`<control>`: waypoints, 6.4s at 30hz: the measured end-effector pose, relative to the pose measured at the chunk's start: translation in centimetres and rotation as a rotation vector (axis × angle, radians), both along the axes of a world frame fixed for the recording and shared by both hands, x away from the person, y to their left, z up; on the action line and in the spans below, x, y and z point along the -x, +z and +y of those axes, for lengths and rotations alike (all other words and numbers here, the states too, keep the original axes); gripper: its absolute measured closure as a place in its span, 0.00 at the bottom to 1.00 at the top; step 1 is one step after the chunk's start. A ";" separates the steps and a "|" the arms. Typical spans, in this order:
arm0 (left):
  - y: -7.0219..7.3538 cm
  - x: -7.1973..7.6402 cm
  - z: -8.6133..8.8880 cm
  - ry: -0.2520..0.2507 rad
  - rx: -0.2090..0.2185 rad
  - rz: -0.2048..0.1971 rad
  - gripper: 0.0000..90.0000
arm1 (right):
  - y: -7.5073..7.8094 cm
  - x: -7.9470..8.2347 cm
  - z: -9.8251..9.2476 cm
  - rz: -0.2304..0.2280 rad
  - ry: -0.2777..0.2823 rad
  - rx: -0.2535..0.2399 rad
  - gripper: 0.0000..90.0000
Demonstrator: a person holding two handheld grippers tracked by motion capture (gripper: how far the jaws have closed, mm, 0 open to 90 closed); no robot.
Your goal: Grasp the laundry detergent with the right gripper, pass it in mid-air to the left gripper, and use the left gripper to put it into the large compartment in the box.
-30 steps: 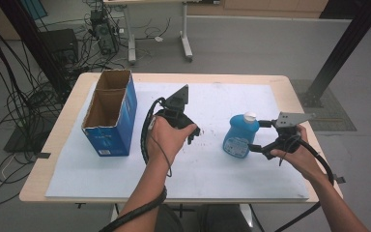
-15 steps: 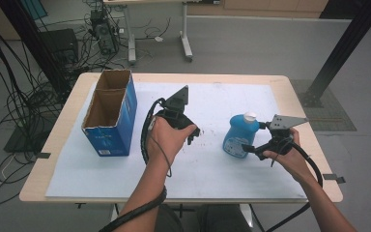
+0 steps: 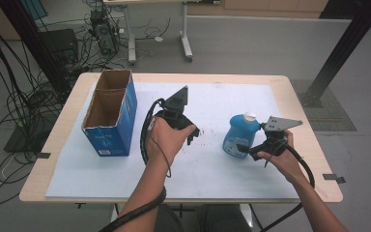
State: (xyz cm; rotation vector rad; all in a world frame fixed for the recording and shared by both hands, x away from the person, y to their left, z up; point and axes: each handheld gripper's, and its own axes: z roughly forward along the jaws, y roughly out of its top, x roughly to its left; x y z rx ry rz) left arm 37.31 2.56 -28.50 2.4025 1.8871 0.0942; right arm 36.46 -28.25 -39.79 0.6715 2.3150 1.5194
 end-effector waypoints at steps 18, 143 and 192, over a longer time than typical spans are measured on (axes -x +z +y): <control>0.1 -0.1 0.0 -0.005 -0.004 -0.002 0.08 | -1.0 -0.2 0.8 -0.013 -0.015 -0.028 0.02; 0.5 0.2 0.1 -0.013 -0.027 -0.016 0.08 | -2.4 -0.5 1.2 -0.038 -0.029 -0.073 0.02; 0.6 0.3 0.3 -0.014 -0.040 -0.023 0.08 | -2.5 -0.8 1.2 -0.046 0.003 -0.051 0.47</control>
